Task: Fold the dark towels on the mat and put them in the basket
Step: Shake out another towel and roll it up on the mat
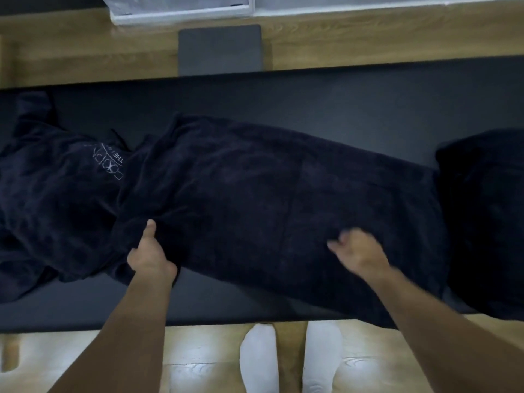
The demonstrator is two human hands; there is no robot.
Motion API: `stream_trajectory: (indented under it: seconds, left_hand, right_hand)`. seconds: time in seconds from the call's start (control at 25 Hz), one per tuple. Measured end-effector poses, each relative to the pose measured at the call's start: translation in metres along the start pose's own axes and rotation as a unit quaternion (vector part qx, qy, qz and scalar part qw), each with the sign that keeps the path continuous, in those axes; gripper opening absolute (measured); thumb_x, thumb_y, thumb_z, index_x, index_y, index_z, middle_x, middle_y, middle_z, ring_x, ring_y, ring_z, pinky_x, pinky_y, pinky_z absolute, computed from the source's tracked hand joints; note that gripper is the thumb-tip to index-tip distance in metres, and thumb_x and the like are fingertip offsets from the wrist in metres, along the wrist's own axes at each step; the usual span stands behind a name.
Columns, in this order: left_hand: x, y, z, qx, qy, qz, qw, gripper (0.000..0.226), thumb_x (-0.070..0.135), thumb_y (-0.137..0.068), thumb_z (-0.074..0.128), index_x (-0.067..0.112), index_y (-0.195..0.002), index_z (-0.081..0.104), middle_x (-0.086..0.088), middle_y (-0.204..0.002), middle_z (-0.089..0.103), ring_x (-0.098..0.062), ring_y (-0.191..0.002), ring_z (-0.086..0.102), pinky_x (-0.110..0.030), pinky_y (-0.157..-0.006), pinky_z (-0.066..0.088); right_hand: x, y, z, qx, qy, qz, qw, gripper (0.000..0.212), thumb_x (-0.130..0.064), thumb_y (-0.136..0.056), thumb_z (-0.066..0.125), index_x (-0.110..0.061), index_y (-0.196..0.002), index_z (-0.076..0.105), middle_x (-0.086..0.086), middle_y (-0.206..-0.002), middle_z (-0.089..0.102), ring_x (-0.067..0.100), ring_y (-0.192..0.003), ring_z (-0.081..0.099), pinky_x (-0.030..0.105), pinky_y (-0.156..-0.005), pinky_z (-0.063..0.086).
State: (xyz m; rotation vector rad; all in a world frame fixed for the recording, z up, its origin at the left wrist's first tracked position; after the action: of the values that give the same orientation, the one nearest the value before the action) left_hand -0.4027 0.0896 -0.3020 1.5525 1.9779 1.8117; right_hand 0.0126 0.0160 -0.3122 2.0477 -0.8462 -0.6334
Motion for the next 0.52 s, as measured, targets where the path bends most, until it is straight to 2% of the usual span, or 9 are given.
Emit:
stream_trajectory:
  seconds: [0.08,0.16,0.28,0.4,0.52]
  left_hand:
    - [-0.005,-0.006,-0.003,0.029,-0.001,-0.011,1.000,0.079,0.048,-0.076,0.079,0.024,-0.143,0.044,-0.003,-0.133,0.055,-0.030,-0.115,0.057,-0.054,-0.099,0.050]
    - [-0.015,-0.014,-0.007,0.043,0.010,-0.026,0.999,0.079,0.049,-0.078,0.078,0.026,-0.145,0.042,-0.001,-0.136,0.053,-0.029,-0.118,0.055,-0.053,-0.100,0.049]
    - [-0.021,-0.019,-0.004,0.048,0.009,-0.025,0.998,0.075,0.048,-0.082,0.075,0.025,-0.145,0.042,0.002,-0.138,0.048,-0.024,-0.121,0.051,-0.048,-0.103,0.047]
    - [-0.025,-0.029,0.002,0.052,0.037,-0.026,0.998,0.073,0.043,-0.083,0.075,0.021,-0.144,0.040,-0.002,-0.138,0.050,-0.029,-0.121,0.053,-0.054,-0.101,0.048]
    - [-0.009,-0.026,0.021,0.032,0.037,-0.010,0.999,0.067,0.037,-0.088,0.071,0.019,-0.145,0.040,-0.003,-0.135,0.051,-0.028,-0.115,0.055,-0.053,-0.098,0.050]
  right_hand:
    - [-0.089,-0.028,-0.056,0.133,-0.002,-0.146,0.980,0.025,-0.034,-0.091,0.065,-0.013,-0.104,0.062,0.012,-0.106,0.064,0.034,-0.102,0.061,0.040,-0.088,0.050]
    - [-0.159,-0.049,-0.094,0.197,-0.005,-0.219,0.956,0.041,-0.036,-0.087,0.070,-0.017,-0.121,0.055,0.010,-0.124,0.056,0.033,-0.115,0.053,0.043,-0.097,0.044]
    - [-0.203,-0.087,-0.101,0.157,0.074,-0.188,0.967,0.073,-0.044,-0.081,0.076,-0.022,-0.140,0.039,0.005,-0.141,0.043,0.030,-0.129,0.042,0.048,-0.104,0.033]
    - [-0.212,-0.112,-0.083,0.113,0.133,-0.177,0.969,0.073,-0.050,-0.080,0.074,-0.020,-0.139,0.043,0.005,-0.134,0.054,0.028,-0.125,0.048,0.044,-0.105,0.029]
    - [-0.212,-0.121,-0.076,0.063,0.121,-0.209,0.968,0.075,-0.046,-0.089,0.067,-0.013,-0.148,0.038,0.008,-0.147,0.047,0.028,-0.135,0.043,0.038,-0.110,0.035]
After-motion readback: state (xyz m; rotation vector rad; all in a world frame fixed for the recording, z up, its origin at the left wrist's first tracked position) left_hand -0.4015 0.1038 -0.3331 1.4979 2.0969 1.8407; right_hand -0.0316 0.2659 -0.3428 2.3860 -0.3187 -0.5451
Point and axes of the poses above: each hand's wrist, its own y-axis away from the middle knuckle, its own z-axis out of the palm, x = y × z, the point moved 8 cm from there along -y, towards the middle knuckle
